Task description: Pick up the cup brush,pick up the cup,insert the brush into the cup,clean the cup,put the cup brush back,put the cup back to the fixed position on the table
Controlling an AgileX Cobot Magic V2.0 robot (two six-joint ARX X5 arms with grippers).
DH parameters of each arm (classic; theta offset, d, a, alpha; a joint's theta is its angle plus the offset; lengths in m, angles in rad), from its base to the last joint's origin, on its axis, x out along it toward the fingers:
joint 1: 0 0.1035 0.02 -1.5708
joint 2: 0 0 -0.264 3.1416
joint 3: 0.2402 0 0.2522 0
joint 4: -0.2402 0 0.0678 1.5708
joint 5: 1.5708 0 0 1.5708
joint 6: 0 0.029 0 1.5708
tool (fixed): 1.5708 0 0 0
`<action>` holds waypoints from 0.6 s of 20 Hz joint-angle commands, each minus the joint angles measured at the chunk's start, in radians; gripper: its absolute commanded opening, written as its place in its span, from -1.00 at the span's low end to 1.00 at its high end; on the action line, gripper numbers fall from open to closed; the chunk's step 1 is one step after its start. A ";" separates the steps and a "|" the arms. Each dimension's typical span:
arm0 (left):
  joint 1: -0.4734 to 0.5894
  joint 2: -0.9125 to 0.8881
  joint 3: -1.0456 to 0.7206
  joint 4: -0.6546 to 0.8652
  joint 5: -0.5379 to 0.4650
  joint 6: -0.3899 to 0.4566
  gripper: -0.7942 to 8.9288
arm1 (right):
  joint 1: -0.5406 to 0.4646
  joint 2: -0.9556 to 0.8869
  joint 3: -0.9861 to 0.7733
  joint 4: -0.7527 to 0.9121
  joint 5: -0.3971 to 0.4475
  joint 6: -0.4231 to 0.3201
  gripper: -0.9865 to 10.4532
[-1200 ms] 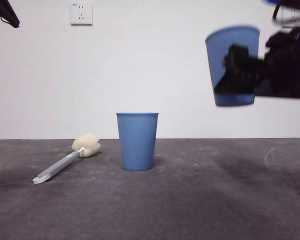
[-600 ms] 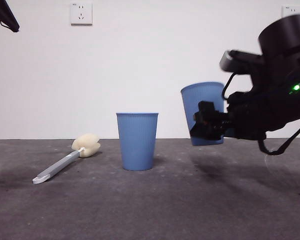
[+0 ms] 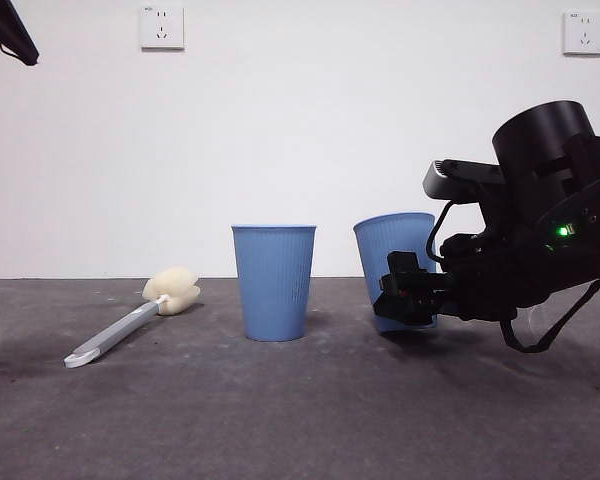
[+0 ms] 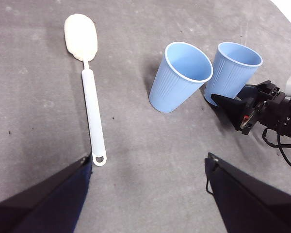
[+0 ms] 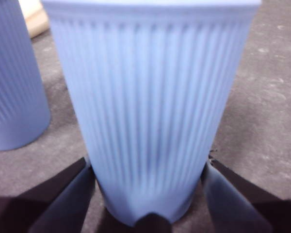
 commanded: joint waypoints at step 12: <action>-0.002 -0.001 -0.009 -0.002 0.000 0.016 -0.03 | 0.004 0.032 0.000 -0.221 -0.037 0.021 -0.30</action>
